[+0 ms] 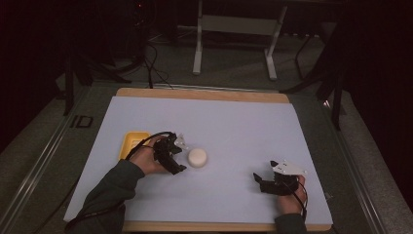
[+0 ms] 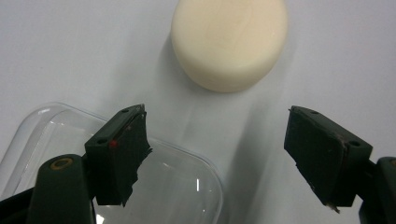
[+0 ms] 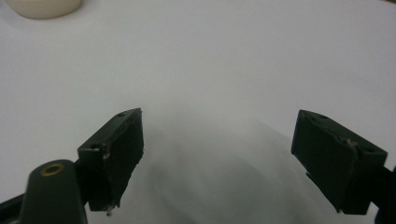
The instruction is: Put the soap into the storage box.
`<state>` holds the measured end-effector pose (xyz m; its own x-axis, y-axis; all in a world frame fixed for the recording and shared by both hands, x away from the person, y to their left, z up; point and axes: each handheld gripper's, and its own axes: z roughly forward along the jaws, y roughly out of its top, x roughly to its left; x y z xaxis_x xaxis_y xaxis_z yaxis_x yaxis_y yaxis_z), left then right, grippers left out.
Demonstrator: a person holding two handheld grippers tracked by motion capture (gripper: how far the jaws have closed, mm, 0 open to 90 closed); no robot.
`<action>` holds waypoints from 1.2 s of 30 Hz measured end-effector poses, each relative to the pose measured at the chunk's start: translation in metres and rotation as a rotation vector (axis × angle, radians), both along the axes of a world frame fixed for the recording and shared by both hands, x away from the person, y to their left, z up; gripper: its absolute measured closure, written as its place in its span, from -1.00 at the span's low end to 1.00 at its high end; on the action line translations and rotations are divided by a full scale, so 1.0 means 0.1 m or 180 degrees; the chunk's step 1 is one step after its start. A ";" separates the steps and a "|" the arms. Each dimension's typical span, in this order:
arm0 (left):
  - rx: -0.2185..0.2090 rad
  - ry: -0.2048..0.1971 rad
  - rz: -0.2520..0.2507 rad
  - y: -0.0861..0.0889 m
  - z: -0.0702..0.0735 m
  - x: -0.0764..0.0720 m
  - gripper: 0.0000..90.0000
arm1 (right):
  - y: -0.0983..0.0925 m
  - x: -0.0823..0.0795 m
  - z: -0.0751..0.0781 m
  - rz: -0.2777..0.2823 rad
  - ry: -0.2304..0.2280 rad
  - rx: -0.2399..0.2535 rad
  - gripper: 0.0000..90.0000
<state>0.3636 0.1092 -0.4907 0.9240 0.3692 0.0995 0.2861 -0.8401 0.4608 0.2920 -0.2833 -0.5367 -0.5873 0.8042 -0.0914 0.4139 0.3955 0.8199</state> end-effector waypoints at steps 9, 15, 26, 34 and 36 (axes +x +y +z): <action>0.0014 0.0037 -0.0024 -0.02 -0.02 0.05 -0.52 | 0.00 0.00 0.00 0.0002 0.0001 0.0002 -0.63; 0.0005 0.0072 -0.0039 -0.03 -0.03 0.09 -0.52 | 0.00 0.00 0.00 0.0004 0.0002 0.0000 -0.63; -0.0008 0.0115 -0.0068 -0.09 -0.04 0.12 -0.56 | 0.00 0.00 0.00 0.0006 0.0003 -0.0001 -0.63; -0.0005 0.0144 -0.0076 -0.14 -0.06 0.15 -0.60 | 0.00 0.00 0.00 0.0011 0.0011 -0.0005 -0.63; -0.0016 0.0150 -0.0086 -0.16 -0.07 0.16 -0.61 | 0.00 0.00 0.00 0.0016 0.0012 -0.0008 -0.63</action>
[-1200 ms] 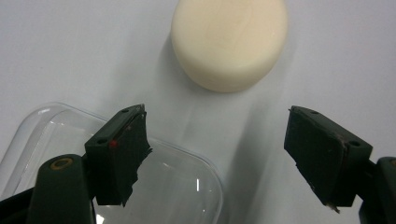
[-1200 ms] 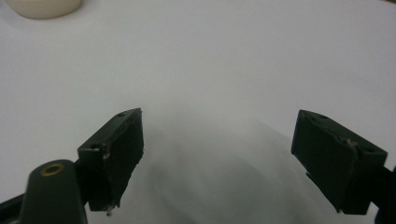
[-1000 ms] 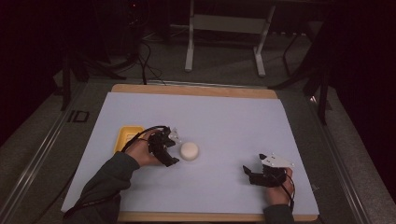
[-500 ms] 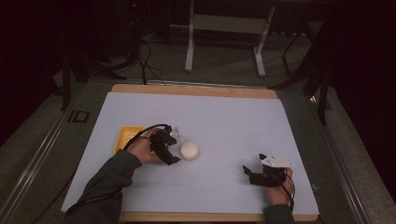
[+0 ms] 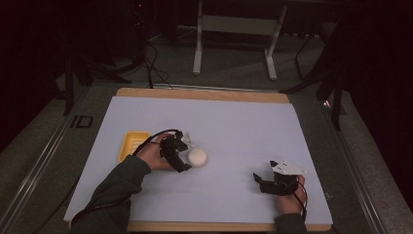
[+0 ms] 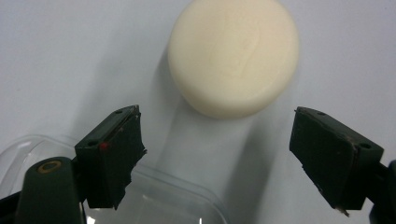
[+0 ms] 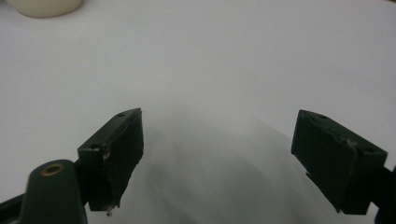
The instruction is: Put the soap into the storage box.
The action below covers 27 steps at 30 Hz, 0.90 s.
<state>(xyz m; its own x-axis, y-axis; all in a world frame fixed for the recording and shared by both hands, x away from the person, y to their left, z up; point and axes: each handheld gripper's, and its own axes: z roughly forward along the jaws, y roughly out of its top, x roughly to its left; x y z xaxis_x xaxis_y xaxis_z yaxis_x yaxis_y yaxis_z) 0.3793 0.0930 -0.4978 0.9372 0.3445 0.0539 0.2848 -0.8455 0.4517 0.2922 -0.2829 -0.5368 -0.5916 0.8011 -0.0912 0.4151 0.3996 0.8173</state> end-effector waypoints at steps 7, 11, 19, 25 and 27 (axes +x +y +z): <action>0.0025 0.0026 -0.0047 -0.09 -0.02 0.01 -0.66 | 0.00 0.00 0.00 0.0005 0.0002 -0.0001 -0.63; 0.0002 0.0041 -0.0047 -0.14 -0.03 0.02 -0.67 | 0.00 0.00 0.00 0.0008 0.0005 -0.0003 -0.63; -0.0002 0.0052 -0.0044 -0.23 -0.07 0.06 -0.68 | 0.00 0.00 0.00 0.0011 0.0003 -0.0014 -0.63; -0.0041 0.0071 -0.0050 -0.32 -0.11 0.08 -0.68 | 0.01 0.00 0.00 0.0017 0.0000 -0.0017 -0.63; -0.0059 0.0080 -0.0044 -0.35 -0.12 0.09 -0.67 | 0.01 0.00 0.00 0.0017 0.0002 -0.0017 -0.63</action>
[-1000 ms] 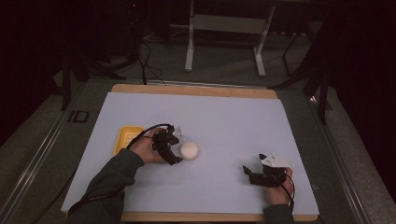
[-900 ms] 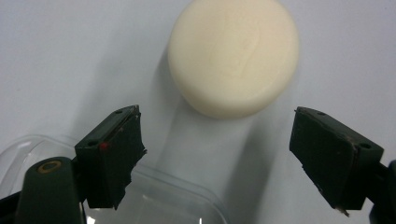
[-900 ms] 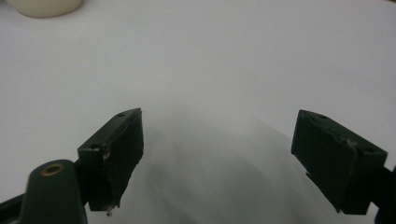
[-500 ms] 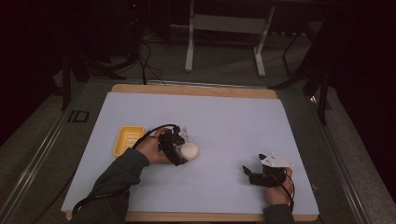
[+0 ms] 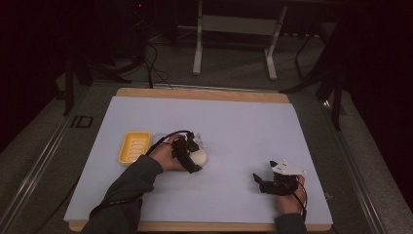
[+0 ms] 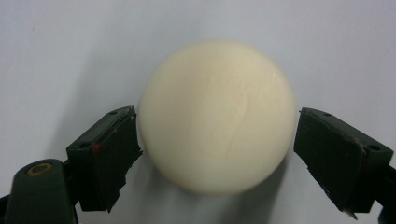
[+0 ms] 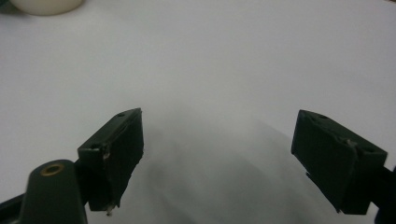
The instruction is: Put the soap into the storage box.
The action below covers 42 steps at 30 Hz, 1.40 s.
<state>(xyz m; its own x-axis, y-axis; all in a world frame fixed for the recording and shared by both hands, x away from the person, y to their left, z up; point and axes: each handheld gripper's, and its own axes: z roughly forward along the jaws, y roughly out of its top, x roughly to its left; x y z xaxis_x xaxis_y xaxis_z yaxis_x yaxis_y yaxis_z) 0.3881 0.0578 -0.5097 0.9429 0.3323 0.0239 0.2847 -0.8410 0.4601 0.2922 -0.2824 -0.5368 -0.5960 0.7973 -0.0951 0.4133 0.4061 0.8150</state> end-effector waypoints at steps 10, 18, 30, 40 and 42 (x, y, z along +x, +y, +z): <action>0.0121 -0.0003 -0.0017 -0.08 -0.04 0.03 -0.66 | 0.00 0.00 0.00 0.0005 0.0000 0.0001 -0.63; 0.0191 0.0034 -0.0048 -0.10 -0.03 0.04 -0.57 | 0.00 0.00 0.00 0.0006 -0.0002 -0.0003 -0.63; 0.0328 0.0100 -0.0065 -0.14 0.01 0.08 -0.45 | 0.00 0.00 0.00 0.0004 -0.0001 0.0000 -0.63; 0.0341 0.0107 -0.0093 -0.15 0.01 0.07 -0.44 | 0.00 0.00 0.00 0.0004 -0.0003 0.0001 -0.63; 0.0343 0.0114 -0.0102 -0.14 0.02 0.07 -0.44 | 0.00 0.00 0.00 0.0005 -0.0004 0.0000 -0.63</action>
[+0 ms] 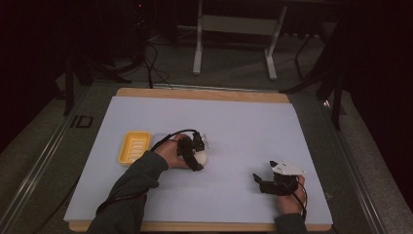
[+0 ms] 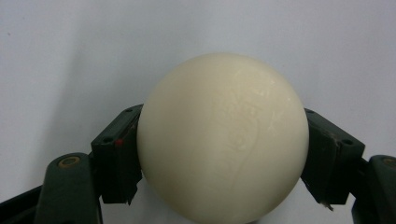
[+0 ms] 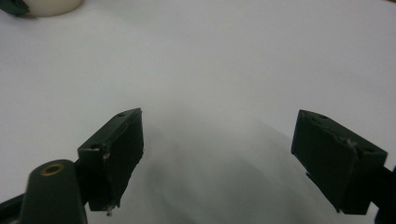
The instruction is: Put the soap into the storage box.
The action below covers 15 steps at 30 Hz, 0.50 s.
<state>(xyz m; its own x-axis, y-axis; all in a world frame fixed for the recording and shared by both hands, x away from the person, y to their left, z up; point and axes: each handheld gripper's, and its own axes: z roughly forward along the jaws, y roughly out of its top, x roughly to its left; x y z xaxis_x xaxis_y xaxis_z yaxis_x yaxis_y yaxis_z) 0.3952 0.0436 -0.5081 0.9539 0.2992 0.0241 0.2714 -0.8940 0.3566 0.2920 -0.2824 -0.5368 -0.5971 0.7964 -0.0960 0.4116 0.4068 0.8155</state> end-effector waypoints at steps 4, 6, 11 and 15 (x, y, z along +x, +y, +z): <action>0.0024 0.0003 -0.0012 0.01 0.01 -0.01 -0.44 | 0.00 0.00 0.00 -0.0001 0.0001 0.0000 -0.63; 0.0030 -0.0007 -0.0025 0.02 0.02 -0.01 -0.44 | 0.00 0.00 0.00 -0.0001 0.0001 0.0000 -0.63; 0.0018 -0.0014 -0.0004 0.07 0.06 -0.01 -0.44 | 0.00 0.00 0.00 -0.0001 0.0000 -0.0003 -0.63; 0.0004 -0.0037 0.0015 0.11 0.11 -0.01 -0.44 | 0.00 0.00 0.00 0.0003 -0.0001 -0.0010 -0.63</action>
